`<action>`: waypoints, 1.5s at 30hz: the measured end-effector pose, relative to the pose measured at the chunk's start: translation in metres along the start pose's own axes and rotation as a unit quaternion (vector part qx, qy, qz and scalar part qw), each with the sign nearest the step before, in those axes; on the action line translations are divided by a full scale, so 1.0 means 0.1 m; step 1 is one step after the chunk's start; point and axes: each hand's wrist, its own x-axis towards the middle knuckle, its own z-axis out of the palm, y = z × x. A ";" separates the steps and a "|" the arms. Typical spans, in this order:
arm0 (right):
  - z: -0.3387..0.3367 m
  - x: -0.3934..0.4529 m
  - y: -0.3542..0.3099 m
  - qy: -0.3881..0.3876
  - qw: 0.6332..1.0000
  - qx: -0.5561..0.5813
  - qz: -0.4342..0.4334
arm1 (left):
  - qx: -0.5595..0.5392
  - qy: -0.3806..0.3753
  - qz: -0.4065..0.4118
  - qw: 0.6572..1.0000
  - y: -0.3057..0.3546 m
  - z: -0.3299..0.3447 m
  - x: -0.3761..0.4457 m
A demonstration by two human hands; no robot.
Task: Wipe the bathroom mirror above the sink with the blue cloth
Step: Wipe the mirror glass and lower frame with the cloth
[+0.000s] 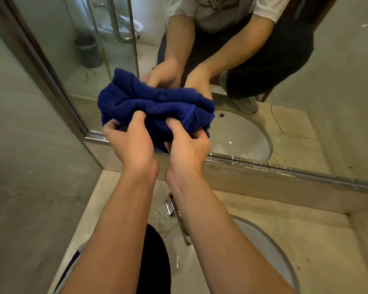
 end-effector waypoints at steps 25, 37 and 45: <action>-0.22 0.10 -0.23 0.004 0.997 0.078 -0.010 | -0.046 -0.013 -0.008 0.999 -0.20 0.14 -0.22; -1.35 0.45 -0.87 0.019 0.998 0.048 -0.034 | -0.038 -0.018 -0.034 0.999 -0.95 0.73 -1.16; -2.93 1.02 -1.74 0.169 0.978 0.106 -0.053 | -0.001 -0.124 -0.153 0.980 -1.84 1.63 -2.47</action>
